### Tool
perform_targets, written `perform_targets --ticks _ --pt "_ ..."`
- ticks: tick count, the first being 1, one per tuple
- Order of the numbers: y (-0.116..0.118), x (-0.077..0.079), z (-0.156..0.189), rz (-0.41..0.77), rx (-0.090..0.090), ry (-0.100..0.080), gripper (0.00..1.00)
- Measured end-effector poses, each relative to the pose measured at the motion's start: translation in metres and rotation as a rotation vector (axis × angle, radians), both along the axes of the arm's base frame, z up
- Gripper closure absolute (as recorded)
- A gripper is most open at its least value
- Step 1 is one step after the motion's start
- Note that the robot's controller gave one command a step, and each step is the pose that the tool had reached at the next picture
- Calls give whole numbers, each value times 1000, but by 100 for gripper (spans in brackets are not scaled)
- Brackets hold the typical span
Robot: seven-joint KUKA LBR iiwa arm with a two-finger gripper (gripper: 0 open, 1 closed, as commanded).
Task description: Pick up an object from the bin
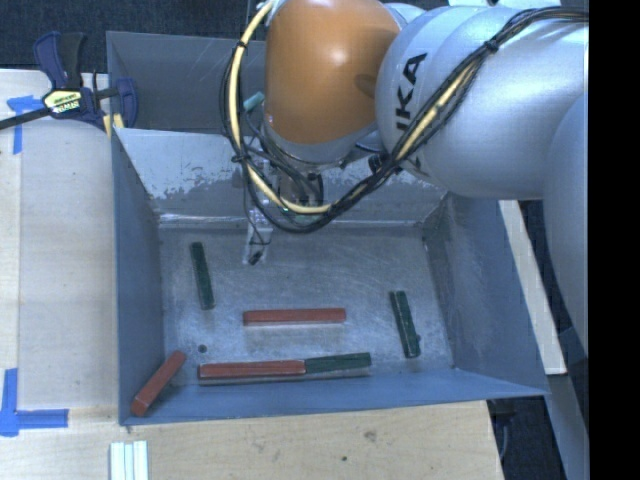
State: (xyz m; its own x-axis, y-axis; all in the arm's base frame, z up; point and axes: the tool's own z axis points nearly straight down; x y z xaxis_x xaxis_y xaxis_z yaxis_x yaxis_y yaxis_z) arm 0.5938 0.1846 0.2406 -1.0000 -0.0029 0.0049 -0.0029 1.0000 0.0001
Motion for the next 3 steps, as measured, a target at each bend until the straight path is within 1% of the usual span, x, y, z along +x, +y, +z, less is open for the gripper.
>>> perform_targets --ticks 1,2,3 --pt "-89 -53 -175 -24 -2 0 0" --pt "-71 -67 -139 12 1 -9 0" --pt "-65 -79 -125 -93 0 -5 0"
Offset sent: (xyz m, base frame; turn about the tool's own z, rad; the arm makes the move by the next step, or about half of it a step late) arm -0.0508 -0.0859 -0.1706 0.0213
